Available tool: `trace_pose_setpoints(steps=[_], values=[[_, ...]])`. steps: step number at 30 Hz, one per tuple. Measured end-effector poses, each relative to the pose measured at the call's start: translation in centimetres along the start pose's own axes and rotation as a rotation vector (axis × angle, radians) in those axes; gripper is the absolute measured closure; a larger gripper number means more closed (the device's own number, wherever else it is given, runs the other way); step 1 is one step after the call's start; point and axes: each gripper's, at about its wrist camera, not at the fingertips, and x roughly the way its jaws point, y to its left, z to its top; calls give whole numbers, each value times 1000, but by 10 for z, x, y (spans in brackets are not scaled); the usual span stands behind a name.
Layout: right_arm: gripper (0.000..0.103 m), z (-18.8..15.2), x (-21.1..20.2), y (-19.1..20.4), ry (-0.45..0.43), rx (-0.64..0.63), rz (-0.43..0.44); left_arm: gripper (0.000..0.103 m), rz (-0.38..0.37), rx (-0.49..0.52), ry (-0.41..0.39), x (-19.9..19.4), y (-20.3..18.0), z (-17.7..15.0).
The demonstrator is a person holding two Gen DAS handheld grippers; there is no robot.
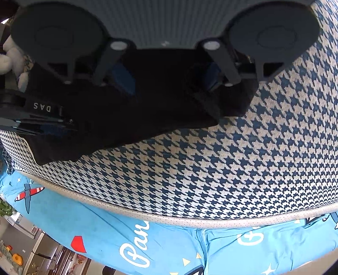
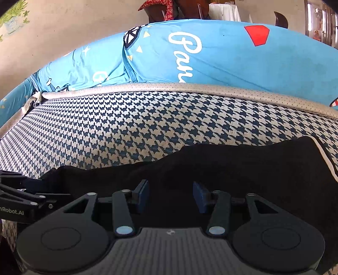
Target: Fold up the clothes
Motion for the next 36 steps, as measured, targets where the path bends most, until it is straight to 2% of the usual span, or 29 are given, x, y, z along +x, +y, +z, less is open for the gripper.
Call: trace_pose_setpoints(steps=[8,20,26,31,34,36], values=[[57,3,17,-3,15,-2,-23,30,-2,49,29,7,-11,-10],[57,10,29,-7,-28,10,-82,20,59,186,37,14,-37,-30],[54,10,32,-6,-48,-5,-95,14,61,257,61,21,-55,-39],[34,9,32,-2,-40,-12,-63,13,2,197,44,17,-56,-34],[27,9,31,-1,-18,2,-46,13,5,189,17,13,-59,-32],[26,8,29,-1,-10,10,-39,12,25,198,-10,11,-62,-31]])
